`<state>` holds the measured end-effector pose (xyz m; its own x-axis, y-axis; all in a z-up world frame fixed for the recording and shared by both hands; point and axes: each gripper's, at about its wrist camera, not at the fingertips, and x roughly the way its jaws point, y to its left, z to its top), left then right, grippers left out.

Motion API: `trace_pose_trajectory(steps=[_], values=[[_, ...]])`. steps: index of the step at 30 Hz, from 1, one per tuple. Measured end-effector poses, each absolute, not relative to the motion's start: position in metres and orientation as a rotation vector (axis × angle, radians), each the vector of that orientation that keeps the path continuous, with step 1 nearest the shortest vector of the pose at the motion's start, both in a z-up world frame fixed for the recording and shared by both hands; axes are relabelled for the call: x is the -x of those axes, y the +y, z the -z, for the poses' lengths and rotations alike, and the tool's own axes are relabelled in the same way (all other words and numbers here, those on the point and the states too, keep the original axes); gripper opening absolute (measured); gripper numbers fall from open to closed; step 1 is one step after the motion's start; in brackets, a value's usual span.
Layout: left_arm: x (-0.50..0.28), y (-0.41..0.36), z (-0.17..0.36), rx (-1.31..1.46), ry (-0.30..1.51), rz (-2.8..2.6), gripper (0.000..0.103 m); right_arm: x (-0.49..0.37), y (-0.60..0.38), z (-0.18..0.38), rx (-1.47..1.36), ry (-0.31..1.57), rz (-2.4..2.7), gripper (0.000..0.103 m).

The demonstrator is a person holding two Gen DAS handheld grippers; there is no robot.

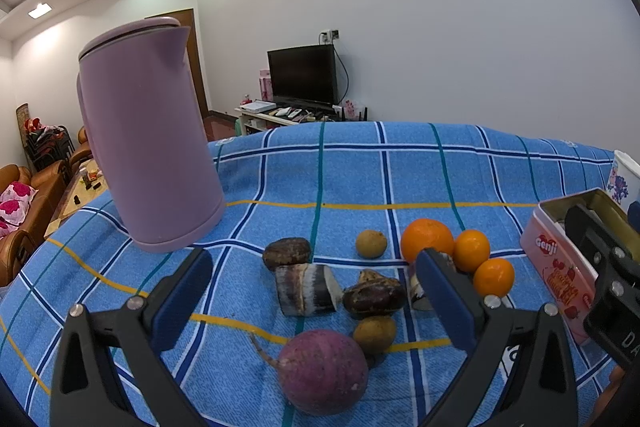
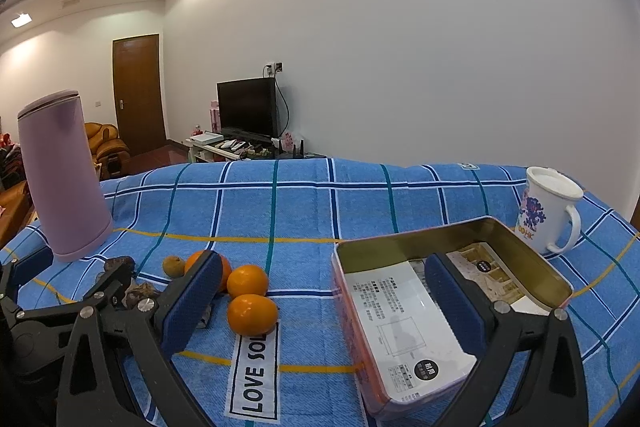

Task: Organize fruits
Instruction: 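Grasp an orange with the right tool while the left tool grasps the purple root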

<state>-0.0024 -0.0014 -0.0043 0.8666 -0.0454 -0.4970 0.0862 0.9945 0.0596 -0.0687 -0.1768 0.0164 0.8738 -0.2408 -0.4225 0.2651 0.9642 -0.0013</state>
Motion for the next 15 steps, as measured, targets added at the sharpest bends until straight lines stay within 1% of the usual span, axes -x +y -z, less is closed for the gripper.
trace_pose_trajectory(steps=[4,8,10,12,13,15], values=[[0.002,0.002,0.003,-0.099,0.528,0.068,0.103,0.070,-0.176,-0.017,-0.051,0.428,0.261,0.102],[-0.003,0.031,-0.010,-0.063,0.491,-0.006,0.103,0.070,-0.176,-0.017,-0.060,0.423,0.242,0.099],[-0.006,0.049,-0.017,-0.047,0.452,-0.075,0.103,0.069,-0.175,-0.017,-0.062,0.426,0.226,0.093],[-0.005,0.068,-0.021,-0.027,0.419,-0.135,0.103,0.067,-0.173,-0.015,-0.057,0.442,0.200,0.080],[-0.006,0.075,-0.021,-0.014,0.421,-0.132,0.103,0.065,-0.171,-0.013,-0.055,0.457,0.185,0.077],[-0.008,0.083,-0.019,0.031,0.467,-0.070,0.103,0.061,-0.169,-0.010,-0.061,0.486,0.159,0.064]])
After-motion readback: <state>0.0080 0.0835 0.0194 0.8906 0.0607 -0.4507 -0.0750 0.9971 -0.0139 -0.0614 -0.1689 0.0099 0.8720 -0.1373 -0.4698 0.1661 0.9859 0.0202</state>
